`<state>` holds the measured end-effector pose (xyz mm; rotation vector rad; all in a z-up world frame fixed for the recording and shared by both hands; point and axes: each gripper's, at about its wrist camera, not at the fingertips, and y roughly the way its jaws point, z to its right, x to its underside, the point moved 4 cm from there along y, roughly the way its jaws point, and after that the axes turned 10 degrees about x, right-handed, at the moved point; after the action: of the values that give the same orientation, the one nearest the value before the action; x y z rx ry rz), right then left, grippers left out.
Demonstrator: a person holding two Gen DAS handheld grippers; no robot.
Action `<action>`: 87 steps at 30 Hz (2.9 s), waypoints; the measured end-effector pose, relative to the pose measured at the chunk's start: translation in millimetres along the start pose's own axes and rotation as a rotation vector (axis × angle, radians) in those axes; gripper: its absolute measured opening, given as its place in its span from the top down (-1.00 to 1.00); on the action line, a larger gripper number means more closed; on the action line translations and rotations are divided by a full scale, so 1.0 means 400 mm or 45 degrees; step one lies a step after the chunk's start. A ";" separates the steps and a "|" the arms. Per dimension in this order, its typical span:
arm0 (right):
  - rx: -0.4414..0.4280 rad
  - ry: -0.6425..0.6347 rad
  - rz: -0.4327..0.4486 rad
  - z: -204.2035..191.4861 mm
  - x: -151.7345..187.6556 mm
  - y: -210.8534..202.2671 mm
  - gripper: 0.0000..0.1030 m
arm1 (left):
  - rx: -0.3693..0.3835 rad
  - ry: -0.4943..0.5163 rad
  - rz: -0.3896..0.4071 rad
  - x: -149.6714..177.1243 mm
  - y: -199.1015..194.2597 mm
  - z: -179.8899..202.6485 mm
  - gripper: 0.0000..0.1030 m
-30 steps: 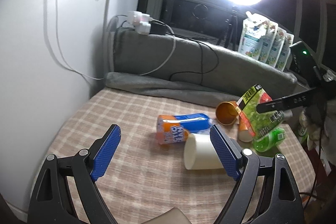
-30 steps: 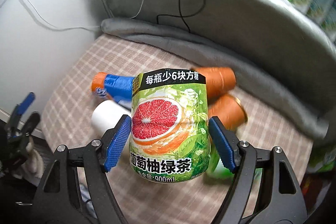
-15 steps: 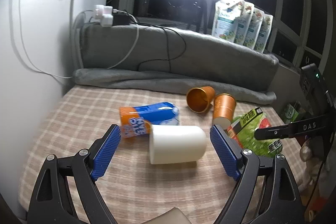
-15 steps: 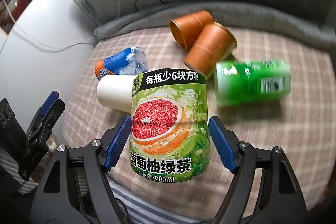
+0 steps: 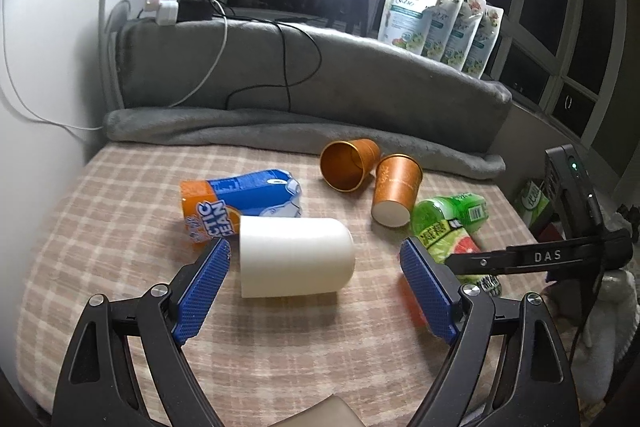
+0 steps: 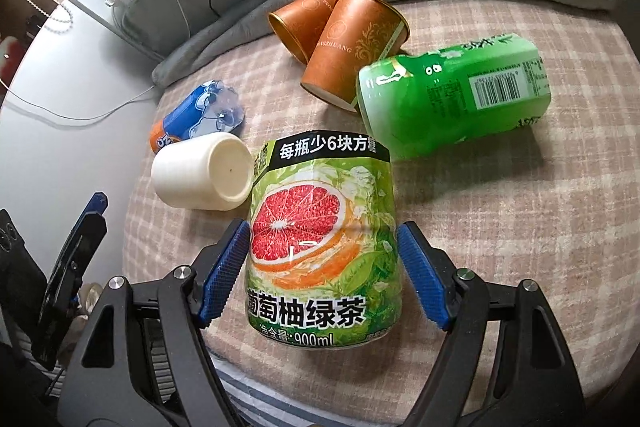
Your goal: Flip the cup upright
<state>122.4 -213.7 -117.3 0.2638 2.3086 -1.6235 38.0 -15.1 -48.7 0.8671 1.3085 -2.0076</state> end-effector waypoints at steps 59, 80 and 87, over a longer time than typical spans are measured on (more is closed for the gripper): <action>-0.035 0.352 0.295 0.286 0.126 -0.191 -0.65 | 0.480 -0.538 -0.642 0.044 0.334 0.118 -0.53; -0.022 0.312 0.302 0.249 0.123 -0.185 -0.65 | 0.307 -0.174 -0.382 -0.008 0.248 0.161 -0.39; -0.020 0.306 0.302 0.243 0.120 -0.185 -0.65 | 0.268 -0.093 -0.357 -0.001 0.247 0.174 -0.38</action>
<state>67.4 -331.4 -99.0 0.7362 2.3505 -1.5252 99.3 -114.1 -81.3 0.7260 1.2500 -2.4065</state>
